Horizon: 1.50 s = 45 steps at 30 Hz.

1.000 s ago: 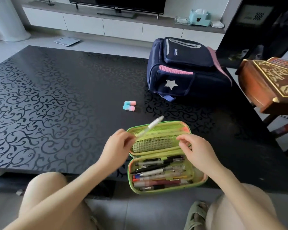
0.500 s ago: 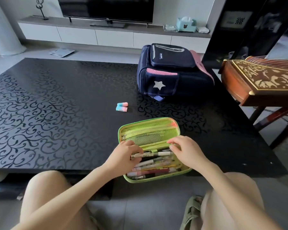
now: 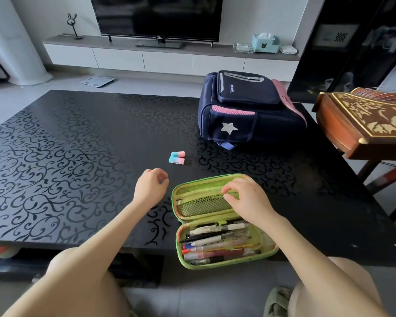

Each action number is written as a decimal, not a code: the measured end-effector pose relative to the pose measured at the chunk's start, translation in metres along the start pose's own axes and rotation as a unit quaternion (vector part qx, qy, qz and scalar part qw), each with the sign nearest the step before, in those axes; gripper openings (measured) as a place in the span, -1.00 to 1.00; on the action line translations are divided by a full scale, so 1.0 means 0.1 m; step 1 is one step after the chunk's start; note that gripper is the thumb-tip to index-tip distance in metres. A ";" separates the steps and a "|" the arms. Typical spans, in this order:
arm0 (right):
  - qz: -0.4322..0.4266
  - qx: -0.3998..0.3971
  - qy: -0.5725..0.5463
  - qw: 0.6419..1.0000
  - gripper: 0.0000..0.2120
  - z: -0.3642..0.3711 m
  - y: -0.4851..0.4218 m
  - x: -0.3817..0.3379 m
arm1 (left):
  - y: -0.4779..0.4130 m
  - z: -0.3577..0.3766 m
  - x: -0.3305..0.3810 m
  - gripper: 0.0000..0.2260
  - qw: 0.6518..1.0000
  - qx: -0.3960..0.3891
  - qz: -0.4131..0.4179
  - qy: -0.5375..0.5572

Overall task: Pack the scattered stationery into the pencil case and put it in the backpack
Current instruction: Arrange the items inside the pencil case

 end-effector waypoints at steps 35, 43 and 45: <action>0.128 0.012 0.066 0.990 -0.78 0.36 -0.97 0.45 | -1.17 0.63 -0.06 -0.48 0.965 -0.182 0.103 -0.159; 0.132 0.022 0.007 0.991 -0.76 0.25 -0.92 0.51 | -1.13 0.56 -0.05 -0.77 0.964 -0.175 0.095 -0.178; 0.118 0.049 -0.005 0.992 -0.71 0.16 -0.86 0.47 | -1.11 0.40 -0.03 -0.76 0.981 -0.138 0.074 -0.118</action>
Point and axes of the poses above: each hand's wrist, its own y-axis away from the middle knuckle, its own z-axis out of the palm, x = y × z, the point moved 7 cm from there along -y, towards the middle knuckle, and after that the axes turned 7 degrees about z, right-handed, at the moved point
